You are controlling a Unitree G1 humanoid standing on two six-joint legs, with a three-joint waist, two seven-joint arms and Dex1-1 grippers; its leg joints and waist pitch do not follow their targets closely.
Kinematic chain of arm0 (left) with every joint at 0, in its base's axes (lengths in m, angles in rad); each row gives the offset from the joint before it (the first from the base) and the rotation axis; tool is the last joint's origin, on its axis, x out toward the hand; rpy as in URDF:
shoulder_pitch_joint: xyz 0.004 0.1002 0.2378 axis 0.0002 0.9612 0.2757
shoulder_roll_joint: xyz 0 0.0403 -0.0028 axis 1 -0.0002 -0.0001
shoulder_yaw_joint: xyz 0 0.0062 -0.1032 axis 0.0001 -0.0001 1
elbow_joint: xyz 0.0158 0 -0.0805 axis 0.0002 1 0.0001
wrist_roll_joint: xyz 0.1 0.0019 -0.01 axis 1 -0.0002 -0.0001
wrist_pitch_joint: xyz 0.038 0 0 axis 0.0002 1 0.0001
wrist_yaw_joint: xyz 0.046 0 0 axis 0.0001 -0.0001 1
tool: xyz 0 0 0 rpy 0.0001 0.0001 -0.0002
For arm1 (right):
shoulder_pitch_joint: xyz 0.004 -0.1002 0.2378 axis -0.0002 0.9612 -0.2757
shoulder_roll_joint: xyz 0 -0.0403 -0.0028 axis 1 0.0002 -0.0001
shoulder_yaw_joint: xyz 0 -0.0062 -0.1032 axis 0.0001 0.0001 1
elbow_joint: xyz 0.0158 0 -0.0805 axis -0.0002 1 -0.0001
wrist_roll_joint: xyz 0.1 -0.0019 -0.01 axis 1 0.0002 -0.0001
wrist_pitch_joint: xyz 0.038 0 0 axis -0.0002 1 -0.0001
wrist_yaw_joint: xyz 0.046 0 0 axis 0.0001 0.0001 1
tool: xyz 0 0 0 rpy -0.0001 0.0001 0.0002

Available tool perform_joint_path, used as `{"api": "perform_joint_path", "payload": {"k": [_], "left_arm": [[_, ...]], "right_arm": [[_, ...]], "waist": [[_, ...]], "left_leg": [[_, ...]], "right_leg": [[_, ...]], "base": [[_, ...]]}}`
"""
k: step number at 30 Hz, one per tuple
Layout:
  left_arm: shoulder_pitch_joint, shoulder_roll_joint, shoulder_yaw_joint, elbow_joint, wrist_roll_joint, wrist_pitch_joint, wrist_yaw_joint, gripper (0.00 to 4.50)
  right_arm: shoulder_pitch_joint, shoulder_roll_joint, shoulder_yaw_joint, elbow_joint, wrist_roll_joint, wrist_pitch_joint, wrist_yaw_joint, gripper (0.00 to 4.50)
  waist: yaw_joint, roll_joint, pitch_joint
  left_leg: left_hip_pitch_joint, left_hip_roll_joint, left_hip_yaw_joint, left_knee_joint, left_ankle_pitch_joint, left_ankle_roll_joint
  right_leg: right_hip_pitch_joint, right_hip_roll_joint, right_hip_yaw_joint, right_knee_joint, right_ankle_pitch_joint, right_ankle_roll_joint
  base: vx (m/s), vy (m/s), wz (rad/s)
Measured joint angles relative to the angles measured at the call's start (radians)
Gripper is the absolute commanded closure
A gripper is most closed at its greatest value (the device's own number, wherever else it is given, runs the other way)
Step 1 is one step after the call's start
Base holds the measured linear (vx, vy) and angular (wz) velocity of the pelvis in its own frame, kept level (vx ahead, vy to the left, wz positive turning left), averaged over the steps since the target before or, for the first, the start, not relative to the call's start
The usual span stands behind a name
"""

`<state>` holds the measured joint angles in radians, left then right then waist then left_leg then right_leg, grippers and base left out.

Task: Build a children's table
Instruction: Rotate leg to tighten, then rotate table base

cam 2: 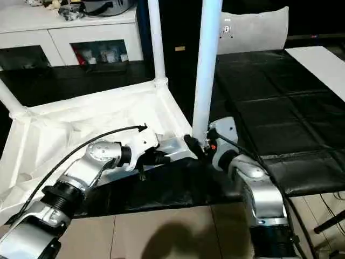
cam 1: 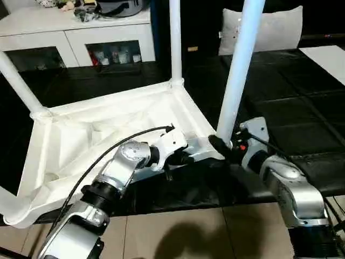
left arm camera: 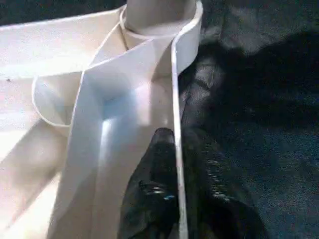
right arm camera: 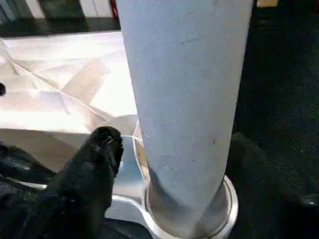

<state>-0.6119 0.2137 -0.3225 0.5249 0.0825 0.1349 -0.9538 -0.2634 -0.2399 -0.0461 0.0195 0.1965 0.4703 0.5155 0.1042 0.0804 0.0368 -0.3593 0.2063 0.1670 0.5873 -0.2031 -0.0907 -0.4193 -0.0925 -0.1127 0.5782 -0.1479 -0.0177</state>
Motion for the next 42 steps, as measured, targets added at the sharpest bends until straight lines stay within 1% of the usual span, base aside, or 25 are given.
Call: {"api": "perform_joint_path", "payload": {"k": [2, 4, 5, 6, 8, 10, 12, 14, 15, 16, 17, 19, 23, 26, 28, 32, 34, 38, 40, 42], "left_arm": [[0.001, 0.016, 0.000, -0.057, -0.002, -0.004, -0.008, 3.55], [0.012, 0.031, 0.000, -0.103, -0.007, -0.004, -0.016, 3.50], [0.022, 0.038, 0.000, -0.119, -0.007, -0.003, -0.018, 3.41], [0.033, 0.048, 0.000, -0.133, -0.006, -0.002, -0.018, 3.17], [0.056, 0.082, -0.002, -0.168, 0.006, 0.010, -0.018, 3.12], [0.067, 0.118, -0.002, -0.196, 0.020, 0.024, -0.018, 3.10], [0.087, 0.152, -0.001, -0.245, 0.033, 0.046, -0.025, 2.82], [0.117, 0.196, -0.002, -0.295, 0.041, 0.072, -0.037, 2.82], [0.144, 0.233, -0.002, -0.333, 0.050, 0.093, -0.044, 2.82], [0.159, 0.252, -0.002, -0.348, 0.055, 0.106, -0.045, 2.72], [0.182, 0.275, -0.002, -0.363, 0.072, 0.113, -0.043, 2.72], [0.202, 0.292, -0.005, -0.364, 0.092, 0.123, -0.040, 2.68], [0.236, 0.332, -0.013, -0.373, 0.118, 0.132, -0.037, 2.68], [0.241, 0.334, -0.013, -0.376, 0.130, 0.131, -0.016, 2.68], [0.240, 0.332, -0.018, -0.375, 0.133, 0.121, 0.006, 2.68], [0.215, 0.307, -0.029, -0.348, 0.150, 0.093, 0.049, 2.68], [0.205, 0.305, -0.029, -0.330, 0.159, 0.079, 0.072, 2.68], [0.182, 0.308, -0.027, -0.292, 0.187, 0.072, 0.120, 2.68], [0.171, 0.297, -0.025, -0.270, 0.192, 0.070, 0.144, 2.68], [0.151, 0.262, -0.025, -0.242, 0.197, 0.058, 0.188, 2.68]], "right_arm": [[-0.001, -0.002, -0.005, 0.000, 0.007, -0.006, 0.019, 0.52], [-0.006, -0.001, -0.003, 0.003, 0.011, -0.019, 0.033, 0.47], [-0.008, -0.001, -0.003, 0.006, 0.012, -0.027, 0.034, 0.36], [-0.015, -0.001, -0.001, 0.015, 0.012, -0.036, 0.036, 0.25], [-0.033, -0.003, 0.010, 0.039, 0.008, -0.056, 0.036, 0.25], [-0.049, -0.006, 0.016, 0.059, 0.003, -0.073, 0.035, 0.25], [-0.066, -0.003, 0.023, 0.088, -0.010, -0.091, 0.024, 0.25], [-0.096, 0.009, 0.024, 0.137, -0.025, -0.094, -0.003, 0.25], [-0.118, 0.019, 0.018, 0.178, -0.038, -0.105, -0.032, 0.25], [-0.130, 0.019, 0.012, 0.203, -0.043, -0.111, -0.053, 0.21], [-0.148, 0.024, 0.008, 0.239, -0.053, -0.125, -0.088, 0.21], [-0.166, 0.030, 0.001, 0.268, -0.060, -0.136, -0.126, 0.06], [-0.173, 0.038, -0.030, 0.293, -0.044, -0.139, -0.149, 0.06], [-0.181, 0.026, -0.046, 0.320, -0.042, -0.158, -0.174, 0.06], [-0.196, 0.017, -0.063, 0.349, -0.042, -0.169, -0.184, 0.06], [-0.213, -0.029, -0.090, 0.395, -0.037, -0.191, -0.205, 0.06], [-0.213, -0.058, -0.112, 0.411, -0.037, -0.199, -0.214, 0.06], [-0.213, -0.136, -0.178, 0.455, -0.037, -0.217, -0.246, 0.06], [-0.213, -0.165, -0.202, 0.473, -0.038, -0.223, -0.262, 0.06], [-0.213, -0.193, -0.223, 0.494, -0.038, -0.236, -0.279, 0.06]], "waist": [[0.003, 0.000, 0.000], [0.004, 0.000, 0.000], [0.005, 0.000, 0.000], [0.005, 0.000, 0.000], [0.001, 0.000, 0.000], [0.002, 0.000, 0.000], [0.004, 0.000, 0.000], [-0.002, 0.000, 0.000], [-0.005, 0.000, 0.000], [-0.005, 0.000, 0.000], [-0.005, 0.000, 0.000], [-0.003, 0.000, 0.000], [0.003, 0.000, 0.000], [0.011, 0.000, 0.000], [0.012, 0.000, 0.000], [0.021, -0.001, 0.000], [0.027, -0.001, 0.000], [0.040, -0.001, 0.000], [0.040, -0.001, 0.000], [0.039, -0.001, 0.000]], "left_leg": [[0.001, 0.000, 0.000, 0.000, 0.000, 0.000], [0.001, 0.000, 0.001, 0.000, 0.000, 0.000], [0.001, 0.000, 0.001, 0.000, 0.000, 0.000], [0.001, 0.000, 0.001, 0.000, 0.000, 0.000], [0.002, 0.000, 0.001, 0.000, -0.001, -0.001], [0.003, 0.000, 0.001, 0.000, -0.001, -0.002], [0.004, 0.000, 0.001, 0.001, -0.001, -0.002], [0.004, 0.000, 0.001, 0.001, -0.001, -0.002], [0.004, 0.000, 0.000, 0.001, -0.001, -0.002], [0.004, 0.000, 0.000, 0.000, -0.001, -0.002], [0.005, 0.000, 0.001, 0.000, -0.001, -0.002], [0.005, 0.000, 0.001, 0.001, -0.001, -0.003], [0.006, 0.000, 0.001, 0.003, -0.001, -0.002], [0.008, 0.000, 0.002, 0.004, -0.001, -0.002], [0.008, 0.000, 0.002, 0.005, -0.001, -0.003], [0.007, 0.000, 0.002, 0.007, -0.001, -0.003], [0.007, 0.000, 0.002, 0.007, -0.001, -0.002], [0.006, -0.001, 0.002, 0.008, -0.001, -0.002], [0.006, -0.001, 0.002, 0.008, -0.001, -0.002], [0.004, -0.001, 0.003, 0.008, -0.001, -0.002]], "right_leg": [[0.001, 0.000, 0.000, 0.000, 0.001, -0.002], [0.001, 0.000, 0.000, 0.000, 0.001, -0.002], [0.001, 0.000, 0.000, 0.000, 0.000, 0.000], [0.000, 0.000, 0.000, 0.000, -0.001, 0.002], [0.001, 0.000, 0.000, 0.001, -0.001, 0.002], [0.001, 0.000, 0.000, 0.001, -0.001, 0.002], [0.002, 0.000, 0.001, 0.002, -0.001, 0.002], [0.001, 0.000, 0.002, 0.002, -0.001, 0.002], [0.001, 0.000, 0.002, 0.002, -0.001, 0.002], [0.001, 0.000, 0.002, 0.003, -0.001, 0.002], [0.001, 0.000, 0.002, 0.003, -0.001, 0.002], [0.001, 0.000, 0.002, 0.003, -0.001, 0.002], [0.002, 0.000, 0.003, 0.003, -0.001, 0.001], [0.003, -0.001, 0.003, 0.003, 0.001, 0.001], [0.003, -0.001, 0.003, 0.003, 0.001, 0.001], [0.004, -0.001, 0.004, 0.003, 0.002, 0.002], [0.005, -0.001, 0.004, 0.003, 0.002, 0.002], [0.004, -0.001, 0.004, 0.003, 0.002, 0.002], [0.004, -0.001, 0.004, 0.003, 0.002, 0.001], [0.003, -0.001, 0.004, 0.003, 0.003, -0.001]], "base": [[0.000, 0.000, 0.00], [0.000, 0.000, 0.00], [0.000, 0.000, 0.00], [0.000, 0.000, 0.00], [0.000, 0.000, 0.00], [0.000, 0.000, 0.00], [0.000, 0.000, 0.00], [0.000, 0.000, 0.00], [0.000, 0.000, 0.00], [0.000, 0.000, 0.00], [0.000, 0.000, 0.00], [0.000, 0.000, 0.00], [0.000, 0.000, 0.00], [0.000, 0.000, 0.00], [0.000, 0.000, 0.00], [0.000, 0.000, 0.00], [0.000, 0.000, 0.00], [0.000, 0.000, 0.00], [0.000, 0.000, 0.00], [0.000, 0.000, 0.00]]}}
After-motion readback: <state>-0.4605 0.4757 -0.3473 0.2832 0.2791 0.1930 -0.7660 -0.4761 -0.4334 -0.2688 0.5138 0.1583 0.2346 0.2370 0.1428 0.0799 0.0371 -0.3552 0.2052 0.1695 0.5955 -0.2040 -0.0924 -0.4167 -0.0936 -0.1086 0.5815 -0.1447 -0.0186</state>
